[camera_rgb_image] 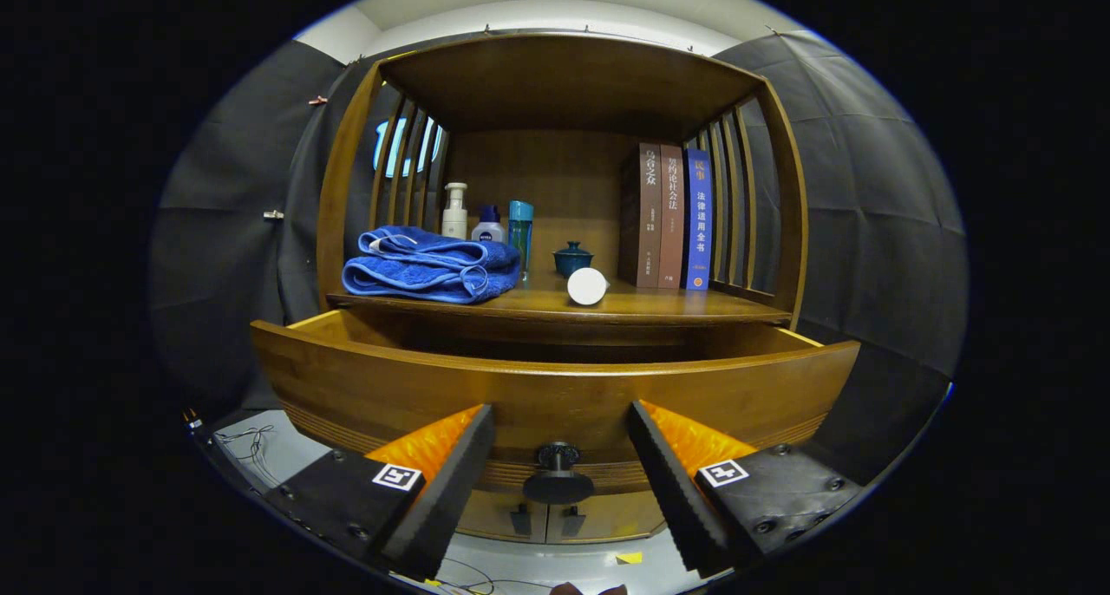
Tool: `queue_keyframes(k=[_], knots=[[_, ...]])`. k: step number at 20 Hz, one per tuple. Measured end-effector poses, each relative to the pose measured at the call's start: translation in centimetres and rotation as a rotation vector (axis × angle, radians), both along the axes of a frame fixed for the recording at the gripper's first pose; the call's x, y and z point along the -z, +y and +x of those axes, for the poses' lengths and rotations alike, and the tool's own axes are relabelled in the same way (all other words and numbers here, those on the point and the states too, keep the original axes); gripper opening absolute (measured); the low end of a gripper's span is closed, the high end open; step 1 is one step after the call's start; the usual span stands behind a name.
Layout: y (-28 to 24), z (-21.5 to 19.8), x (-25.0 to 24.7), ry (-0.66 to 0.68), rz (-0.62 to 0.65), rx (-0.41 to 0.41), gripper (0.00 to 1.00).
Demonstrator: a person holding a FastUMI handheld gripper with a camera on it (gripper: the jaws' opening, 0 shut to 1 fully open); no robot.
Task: Pull open the drawer, take out the items inside it, and place them on the countertop above the cabinet.
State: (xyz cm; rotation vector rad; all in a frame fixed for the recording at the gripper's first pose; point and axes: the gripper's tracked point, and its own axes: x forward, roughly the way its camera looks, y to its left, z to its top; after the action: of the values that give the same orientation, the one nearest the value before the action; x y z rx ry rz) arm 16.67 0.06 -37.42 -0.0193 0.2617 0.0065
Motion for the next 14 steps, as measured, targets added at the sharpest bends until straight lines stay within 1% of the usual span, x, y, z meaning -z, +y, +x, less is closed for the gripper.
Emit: queue_keyframes(k=[14], knots=[[0.5,6.5,1.0,0.055,-0.016,0.023,1.00]])
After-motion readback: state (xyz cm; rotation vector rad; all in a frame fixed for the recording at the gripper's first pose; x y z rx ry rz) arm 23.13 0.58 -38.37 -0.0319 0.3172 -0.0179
